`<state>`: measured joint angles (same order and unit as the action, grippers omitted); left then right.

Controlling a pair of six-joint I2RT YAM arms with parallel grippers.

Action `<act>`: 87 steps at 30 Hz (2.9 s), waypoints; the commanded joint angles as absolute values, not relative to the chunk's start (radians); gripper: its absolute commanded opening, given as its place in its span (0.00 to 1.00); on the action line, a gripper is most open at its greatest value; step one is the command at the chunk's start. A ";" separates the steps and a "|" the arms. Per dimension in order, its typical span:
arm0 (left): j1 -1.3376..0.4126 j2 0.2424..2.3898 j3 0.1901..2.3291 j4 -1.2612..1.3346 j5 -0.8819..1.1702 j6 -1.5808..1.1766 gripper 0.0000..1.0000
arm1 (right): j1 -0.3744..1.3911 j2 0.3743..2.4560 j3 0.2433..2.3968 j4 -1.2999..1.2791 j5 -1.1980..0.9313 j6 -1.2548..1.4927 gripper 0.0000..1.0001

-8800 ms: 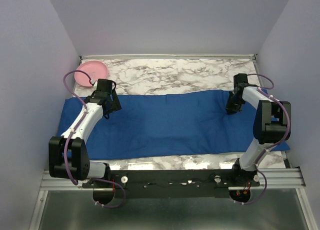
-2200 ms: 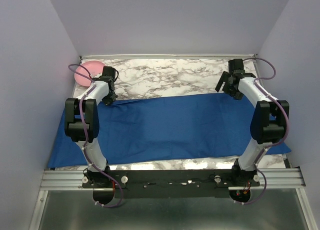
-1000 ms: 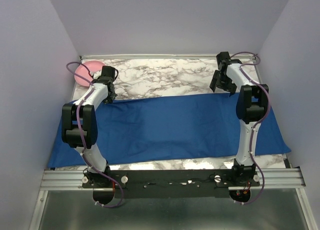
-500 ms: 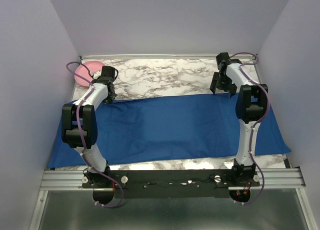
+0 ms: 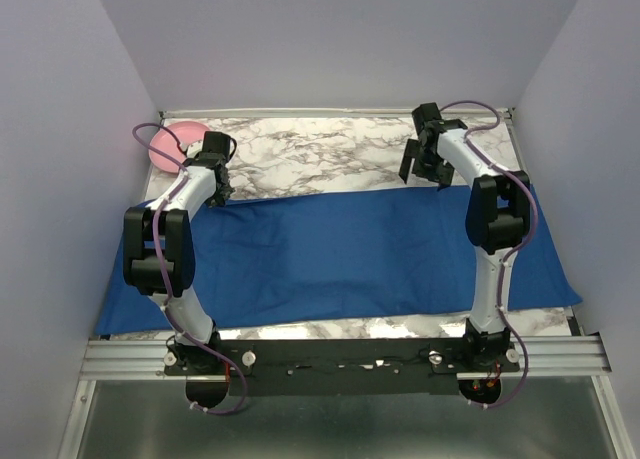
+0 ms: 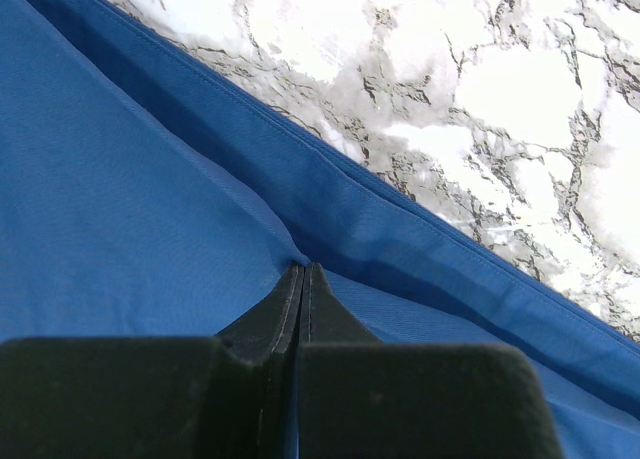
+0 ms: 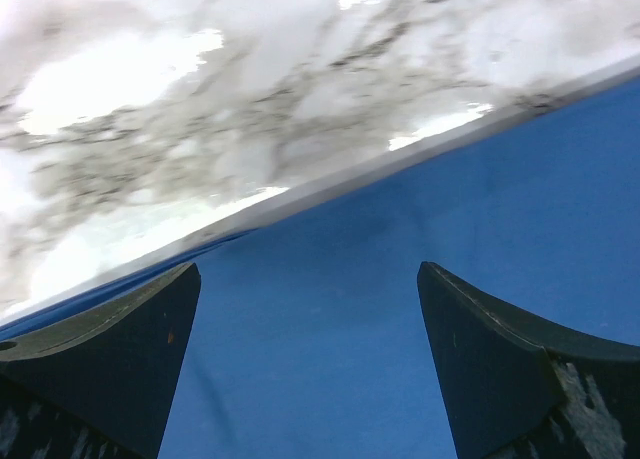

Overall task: Open and lay out the surgical kit
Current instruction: Open the surgical kit at the center of the board.

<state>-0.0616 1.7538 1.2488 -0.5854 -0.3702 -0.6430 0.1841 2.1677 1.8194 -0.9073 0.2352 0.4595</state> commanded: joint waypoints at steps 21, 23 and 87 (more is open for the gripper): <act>-0.066 1.717 1.258 -0.588 -0.419 -0.635 0.04 | 0.288 2.275 1.898 -0.962 0.272 0.548 0.96; -0.066 1.717 1.258 -0.591 -0.420 -0.635 0.04 | 0.287 2.257 1.878 -0.953 0.272 0.543 0.95; -0.074 1.715 1.259 -0.589 -0.425 -0.629 0.04 | 0.252 2.164 1.703 -0.807 0.285 0.609 0.34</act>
<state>-0.0723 1.7386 1.2488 -0.5858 -0.3820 -0.6357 0.2604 2.1487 1.7012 -0.8124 0.2359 0.5575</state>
